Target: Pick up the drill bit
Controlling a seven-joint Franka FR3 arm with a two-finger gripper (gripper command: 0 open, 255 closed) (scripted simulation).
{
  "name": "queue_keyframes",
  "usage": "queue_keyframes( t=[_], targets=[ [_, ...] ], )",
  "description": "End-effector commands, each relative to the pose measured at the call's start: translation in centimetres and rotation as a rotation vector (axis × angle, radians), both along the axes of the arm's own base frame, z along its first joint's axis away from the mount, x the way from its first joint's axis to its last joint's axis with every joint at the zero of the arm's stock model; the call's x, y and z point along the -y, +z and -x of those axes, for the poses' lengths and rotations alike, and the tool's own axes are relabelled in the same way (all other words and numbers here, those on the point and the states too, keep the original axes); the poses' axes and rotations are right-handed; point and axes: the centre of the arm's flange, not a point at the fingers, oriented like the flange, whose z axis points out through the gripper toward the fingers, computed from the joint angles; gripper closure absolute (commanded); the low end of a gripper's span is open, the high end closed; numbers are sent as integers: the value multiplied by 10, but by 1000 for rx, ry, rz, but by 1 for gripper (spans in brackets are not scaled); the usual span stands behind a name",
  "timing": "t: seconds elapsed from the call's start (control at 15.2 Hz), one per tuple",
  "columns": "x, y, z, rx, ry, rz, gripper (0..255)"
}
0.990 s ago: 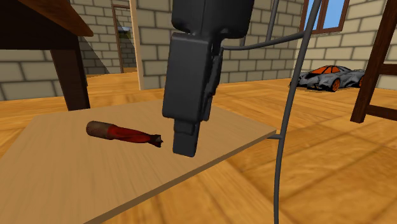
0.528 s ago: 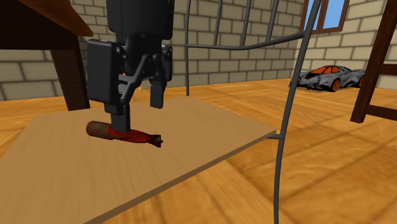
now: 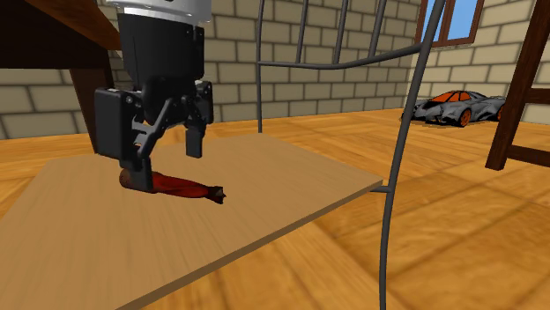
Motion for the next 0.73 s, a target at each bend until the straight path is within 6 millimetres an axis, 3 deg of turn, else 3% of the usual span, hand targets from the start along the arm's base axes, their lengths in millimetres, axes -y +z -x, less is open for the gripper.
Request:
queue_keyframes(
  t=[0.0,0.2,0.26,0.66],
  targets=[
    [-1,-11,0,1,0,0,0],
    [-1,-19,0,1,0,0,0],
    [0,-19,0,1,0,0,255],
    [-1,-19,-1,1,0,0,255]
  ],
)
